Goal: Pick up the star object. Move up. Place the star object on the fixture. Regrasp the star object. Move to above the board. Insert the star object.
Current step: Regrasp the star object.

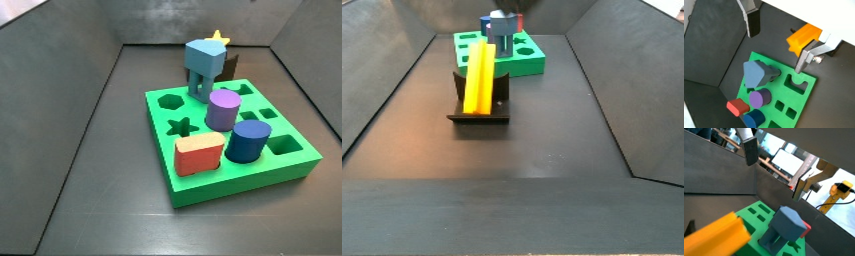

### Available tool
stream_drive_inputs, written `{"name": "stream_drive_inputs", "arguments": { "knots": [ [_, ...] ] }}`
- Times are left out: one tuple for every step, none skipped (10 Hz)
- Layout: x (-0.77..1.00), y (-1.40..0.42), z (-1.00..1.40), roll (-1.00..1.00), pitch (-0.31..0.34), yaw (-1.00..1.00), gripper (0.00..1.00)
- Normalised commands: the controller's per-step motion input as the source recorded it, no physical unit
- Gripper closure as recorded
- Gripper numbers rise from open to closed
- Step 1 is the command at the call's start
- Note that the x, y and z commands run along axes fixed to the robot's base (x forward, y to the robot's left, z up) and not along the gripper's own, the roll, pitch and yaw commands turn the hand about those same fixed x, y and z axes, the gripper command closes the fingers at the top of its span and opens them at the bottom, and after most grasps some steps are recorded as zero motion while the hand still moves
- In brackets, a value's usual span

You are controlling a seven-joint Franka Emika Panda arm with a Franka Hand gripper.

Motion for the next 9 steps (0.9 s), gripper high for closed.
{"name": "stream_drive_inputs", "arguments": {
  "knots": [
    [0.0,-0.21,0.31,1.0,0.051,0.01,0.0],
    [-0.02,-0.11,0.17,1.0,0.05,0.01,0.0],
    [0.0,-0.06,0.03,1.0,0.048,0.01,0.0],
    [0.0,-0.05,0.03,1.0,0.049,0.01,0.0],
    [-0.01,-0.04,0.04,1.0,0.047,0.01,0.0],
    [-0.02,-0.03,0.02,1.0,0.045,0.01,0.0],
    [-0.01,-0.02,0.01,1.0,0.041,0.01,0.0],
    [-0.01,-0.02,0.01,1.0,0.039,0.01,0.0],
    [-0.01,-0.02,0.01,1.0,0.036,0.01,0.0]
  ]
}}
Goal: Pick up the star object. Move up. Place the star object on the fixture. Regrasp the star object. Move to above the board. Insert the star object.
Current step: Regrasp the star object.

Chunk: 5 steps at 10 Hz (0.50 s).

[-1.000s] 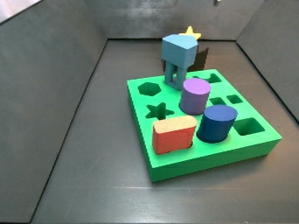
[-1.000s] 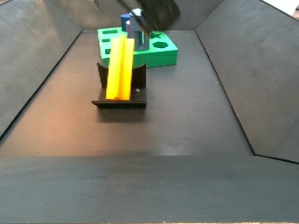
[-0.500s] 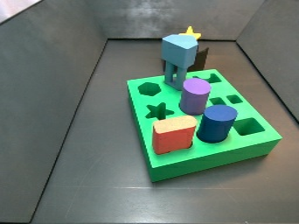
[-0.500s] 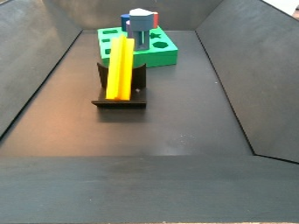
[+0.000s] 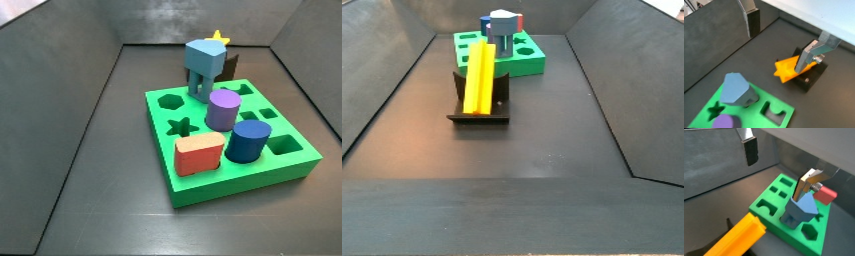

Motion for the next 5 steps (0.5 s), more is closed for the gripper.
{"name": "stream_drive_inputs", "arguments": {
  "knots": [
    [0.0,-0.02,0.0,1.0,0.034,0.01,0.0],
    [0.01,-0.02,0.01,1.0,0.033,0.01,0.0],
    [0.01,-0.02,0.01,1.0,0.033,0.02,0.0],
    [0.01,-0.02,0.01,1.0,0.039,0.02,0.0],
    [0.01,-0.02,0.01,1.0,0.048,0.02,0.0]
  ]
}}
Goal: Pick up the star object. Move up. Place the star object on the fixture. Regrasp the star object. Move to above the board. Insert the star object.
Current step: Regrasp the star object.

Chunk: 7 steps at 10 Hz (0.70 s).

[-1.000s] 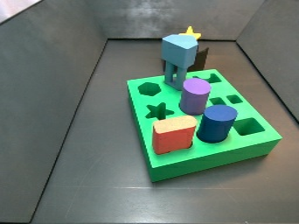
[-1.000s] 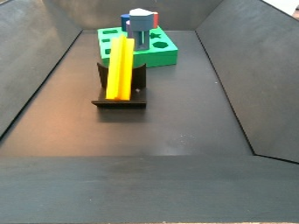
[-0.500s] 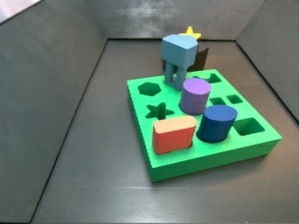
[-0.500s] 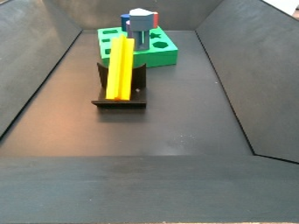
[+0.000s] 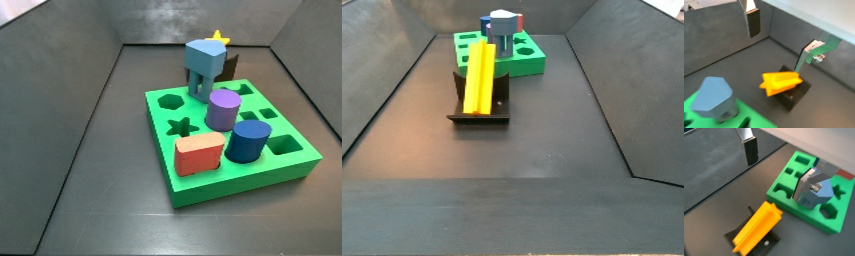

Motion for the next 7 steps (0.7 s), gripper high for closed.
{"name": "stream_drive_inputs", "arguments": {
  "knots": [
    [0.03,-0.02,0.0,1.0,0.055,0.02,0.0],
    [0.04,-0.02,0.0,1.0,0.064,0.03,0.0],
    [0.05,-0.03,0.0,1.0,0.074,0.03,0.0],
    [0.07,-0.03,0.0,1.0,0.093,0.04,0.0],
    [0.08,-0.03,0.0,1.0,0.109,0.04,0.0],
    [0.09,-0.04,0.0,1.0,0.121,0.05,0.0],
    [0.1,-0.04,-0.01,1.0,0.148,0.07,0.0]
  ]
}}
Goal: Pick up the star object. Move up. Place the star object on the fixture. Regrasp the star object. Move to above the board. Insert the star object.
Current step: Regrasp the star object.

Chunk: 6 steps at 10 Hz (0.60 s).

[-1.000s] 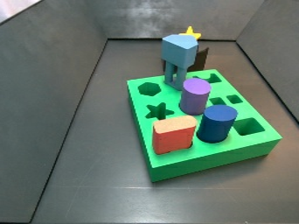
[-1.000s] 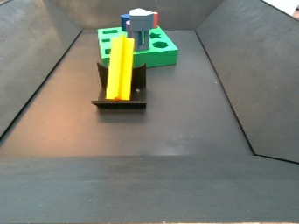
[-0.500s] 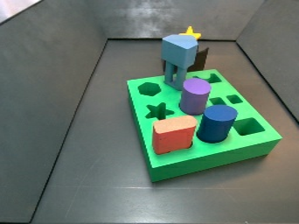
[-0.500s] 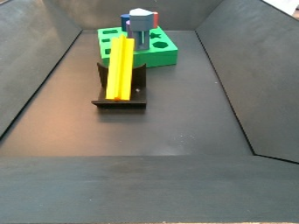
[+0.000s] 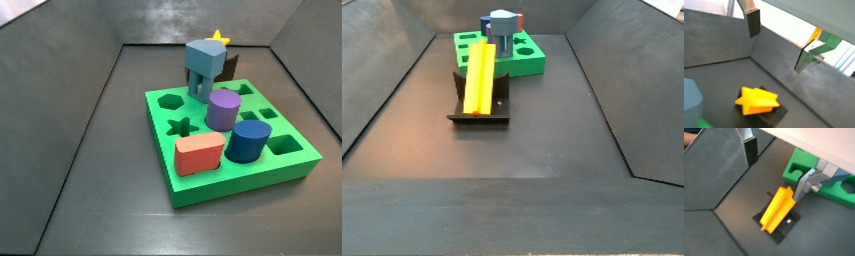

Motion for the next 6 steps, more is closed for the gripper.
{"name": "stream_drive_inputs", "arguments": {
  "knots": [
    [0.11,-0.04,-0.01,1.0,0.182,0.09,0.0],
    [0.11,-0.05,-0.01,1.0,0.207,0.12,0.0],
    [0.11,-0.05,-0.01,1.0,0.234,0.15,0.0],
    [0.11,-0.05,-0.01,1.0,0.259,0.2,0.0],
    [0.11,-0.05,-0.01,0.75,0.222,0.23,0.0],
    [0.12,-0.06,-0.01,0.57,0.187,0.25,0.0]
  ]
}}
